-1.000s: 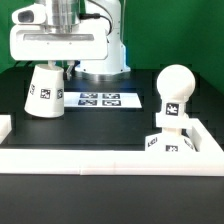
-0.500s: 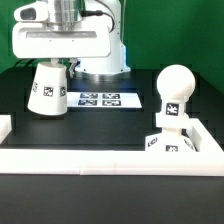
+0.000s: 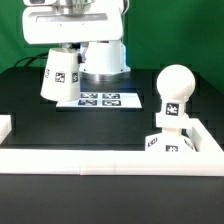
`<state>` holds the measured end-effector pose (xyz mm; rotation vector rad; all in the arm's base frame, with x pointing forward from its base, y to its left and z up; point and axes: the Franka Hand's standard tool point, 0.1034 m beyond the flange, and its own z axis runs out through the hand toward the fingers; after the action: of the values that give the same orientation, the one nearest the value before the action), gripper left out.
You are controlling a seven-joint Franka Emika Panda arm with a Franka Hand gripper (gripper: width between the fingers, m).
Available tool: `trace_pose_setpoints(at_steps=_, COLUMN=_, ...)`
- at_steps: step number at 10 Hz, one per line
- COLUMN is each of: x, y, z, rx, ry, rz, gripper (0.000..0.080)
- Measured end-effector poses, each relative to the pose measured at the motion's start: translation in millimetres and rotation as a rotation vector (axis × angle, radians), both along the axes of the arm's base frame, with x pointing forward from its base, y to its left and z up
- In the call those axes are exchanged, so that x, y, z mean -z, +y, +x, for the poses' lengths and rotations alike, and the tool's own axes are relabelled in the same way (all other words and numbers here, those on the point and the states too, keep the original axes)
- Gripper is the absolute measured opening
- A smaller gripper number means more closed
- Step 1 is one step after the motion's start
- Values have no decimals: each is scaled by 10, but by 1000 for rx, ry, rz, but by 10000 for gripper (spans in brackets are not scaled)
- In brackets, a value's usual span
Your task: Assemble lamp
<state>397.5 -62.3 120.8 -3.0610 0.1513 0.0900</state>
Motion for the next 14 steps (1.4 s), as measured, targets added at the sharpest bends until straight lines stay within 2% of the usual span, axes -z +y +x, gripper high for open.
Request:
trace_pose_setpoints(at_steps=4, x=-299, y=378, z=339, rx=61, ry=-11, rz=11, gripper=44)
trace_pose_setpoints(at_steps=7, x=-403, y=598, z=630, rx=104, ry=-33, rz=4, gripper=44)
trace_pose_setpoints(at_steps=14, x=-393, y=610, z=660, rx=99, ry=-31, rz=2, gripper=44)
